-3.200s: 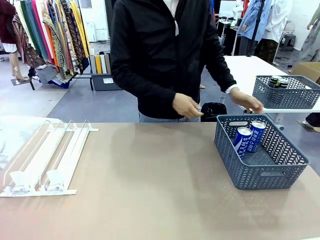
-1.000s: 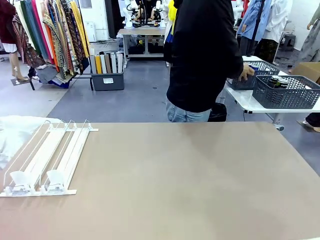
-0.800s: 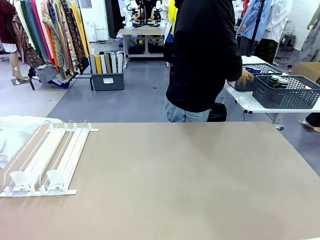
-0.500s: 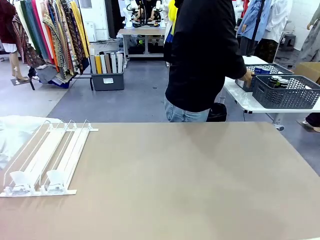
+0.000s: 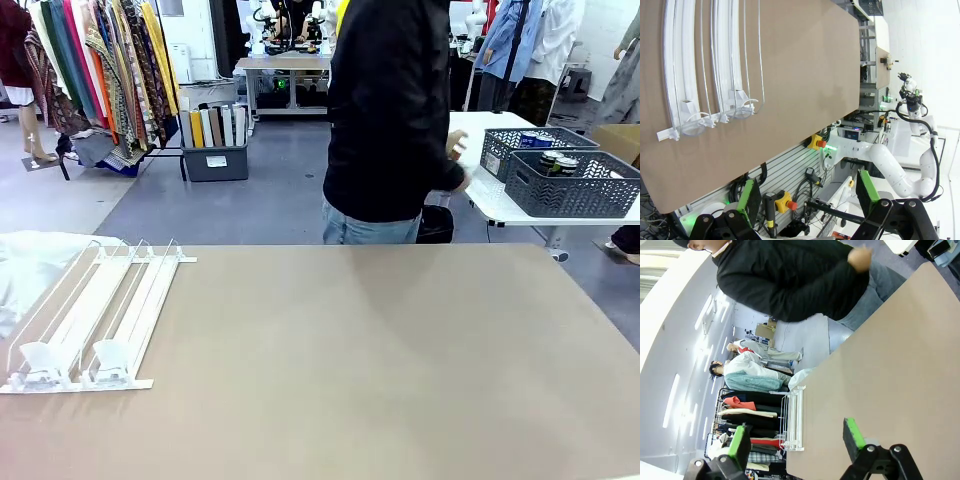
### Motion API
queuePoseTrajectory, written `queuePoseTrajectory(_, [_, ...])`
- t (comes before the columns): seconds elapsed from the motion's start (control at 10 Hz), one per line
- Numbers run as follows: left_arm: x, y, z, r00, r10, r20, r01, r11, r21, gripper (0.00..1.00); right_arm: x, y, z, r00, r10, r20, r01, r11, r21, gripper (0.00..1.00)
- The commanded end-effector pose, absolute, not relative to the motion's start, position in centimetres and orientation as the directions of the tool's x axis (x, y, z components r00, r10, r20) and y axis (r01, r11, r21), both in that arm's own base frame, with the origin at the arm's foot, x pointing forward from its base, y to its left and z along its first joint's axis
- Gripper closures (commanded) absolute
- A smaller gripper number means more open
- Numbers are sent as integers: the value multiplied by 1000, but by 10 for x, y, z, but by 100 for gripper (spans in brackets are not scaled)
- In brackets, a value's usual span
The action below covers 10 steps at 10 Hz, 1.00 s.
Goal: Retrieve and store the cans from the dispenser.
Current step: Pick up one can from the Automatic Can Dispenser and place it in the middle of the table.
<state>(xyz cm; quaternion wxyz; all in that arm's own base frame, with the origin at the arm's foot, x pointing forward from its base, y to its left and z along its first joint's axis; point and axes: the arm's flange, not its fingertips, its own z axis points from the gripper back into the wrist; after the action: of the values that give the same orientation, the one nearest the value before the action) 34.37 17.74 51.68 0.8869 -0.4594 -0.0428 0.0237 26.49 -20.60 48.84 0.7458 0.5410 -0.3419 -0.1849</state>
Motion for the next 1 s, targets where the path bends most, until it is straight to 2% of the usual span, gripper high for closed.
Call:
queuePoseTrajectory(0.0, [341, 178, 519, 996, 74, 47, -4, 580, -815, 0, 269, -206, 490, 682, -649, 336, -130, 345, 930, 0])
queuePoseTrajectory(0.9, [341, 178, 519, 996, 74, 47, -4, 580, -815, 0, 269, -206, 490, 682, -649, 336, -130, 345, 930, 0])
